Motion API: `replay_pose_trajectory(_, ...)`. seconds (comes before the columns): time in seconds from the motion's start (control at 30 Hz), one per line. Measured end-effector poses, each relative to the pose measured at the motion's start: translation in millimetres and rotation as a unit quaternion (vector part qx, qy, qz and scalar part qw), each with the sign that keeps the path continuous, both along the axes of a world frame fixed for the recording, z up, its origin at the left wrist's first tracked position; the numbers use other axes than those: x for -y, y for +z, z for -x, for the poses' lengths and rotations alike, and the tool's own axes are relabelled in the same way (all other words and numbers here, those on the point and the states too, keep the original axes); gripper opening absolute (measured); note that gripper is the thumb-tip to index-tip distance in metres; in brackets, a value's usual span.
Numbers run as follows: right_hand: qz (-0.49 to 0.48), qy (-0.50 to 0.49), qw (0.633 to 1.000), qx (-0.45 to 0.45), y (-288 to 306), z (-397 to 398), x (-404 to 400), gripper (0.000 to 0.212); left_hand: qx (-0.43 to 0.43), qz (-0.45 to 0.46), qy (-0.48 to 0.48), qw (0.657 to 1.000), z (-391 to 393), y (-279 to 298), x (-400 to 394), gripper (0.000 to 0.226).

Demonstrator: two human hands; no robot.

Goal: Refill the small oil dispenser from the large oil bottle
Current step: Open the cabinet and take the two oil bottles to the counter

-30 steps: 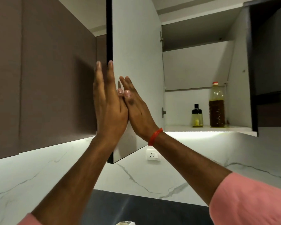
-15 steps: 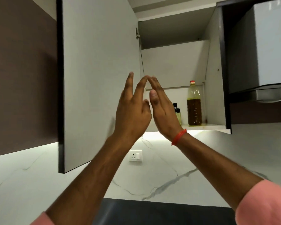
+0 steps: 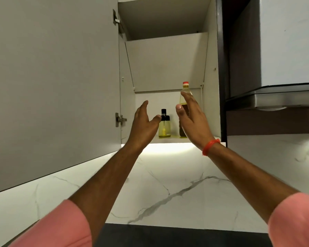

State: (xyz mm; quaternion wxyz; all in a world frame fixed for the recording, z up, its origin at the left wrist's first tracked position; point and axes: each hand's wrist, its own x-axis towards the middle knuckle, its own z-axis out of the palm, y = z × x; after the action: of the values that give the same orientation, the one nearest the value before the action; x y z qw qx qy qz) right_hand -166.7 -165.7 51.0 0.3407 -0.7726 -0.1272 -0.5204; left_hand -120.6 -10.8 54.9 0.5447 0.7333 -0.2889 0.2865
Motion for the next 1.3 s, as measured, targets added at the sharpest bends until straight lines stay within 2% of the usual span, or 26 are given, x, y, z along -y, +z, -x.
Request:
replay_pose_trajectory(0.13, -0.011, -0.012, 1.000, -0.025, -4.4, -20.9, 35.5, 0.061, -0.018, -0.006, 0.003, 1.000, -23.5, -1.9, 30.8, 0.070)
replay_pose_trajectory(0.4, -0.093, -0.015, 0.994, -0.057, -1.1, -79.7, 74.6, 0.074, -0.133, 0.043, -0.071, 0.988, -81.6, -1.6, 60.4, 0.079)
replay_pose_trajectory(0.6, -0.187, -0.029, 0.978, -0.086, 1.7, -135.6, 89.8, 0.088, -0.160, 0.032, -0.087, 0.983, -140.2, 2.4, 74.0, 0.094)
replay_pose_trajectory(0.87, -0.275, 0.008, 0.951, -0.138, 18.4, -182.8, 110.1, 0.101, -0.205, 0.012, -0.120, 0.971, -210.1, 14.9, 81.2, 0.106)
replay_pose_trajectory(0.97, -0.298, 0.021, 0.941, -0.158, 22.7, -189.9, 114.9, 0.097, -0.217, 0.009, -0.134, 0.967, -222.8, 15.4, 82.9, 0.109)
replay_pose_trajectory(1.1, -0.327, 0.035, 0.928, -0.177, 24.8, -202.2, 119.4, 0.077, -0.233, 0.004, -0.170, 0.958, -239.8, 14.5, 87.4, 0.113)
replay_pose_trajectory(1.17, -0.328, 0.042, 0.927, -0.177, 24.5, -207.9, 122.5, 0.077, -0.230, -0.004, -0.166, 0.959, -242.9, 13.0, 91.1, 0.107)
replay_pose_trajectory(1.27, -0.322, 0.053, 0.927, -0.184, 22.8, -215.6, 125.2, 0.080, -0.215, -0.017, -0.176, 0.960, -248.5, 12.4, 98.0, 0.070)
replay_pose_trajectory(1.3, -0.322, 0.055, 0.926, -0.187, 22.5, -217.1, 125.3, 0.080, -0.213, -0.021, -0.179, 0.960, -248.9, 12.1, 100.0, 0.065)
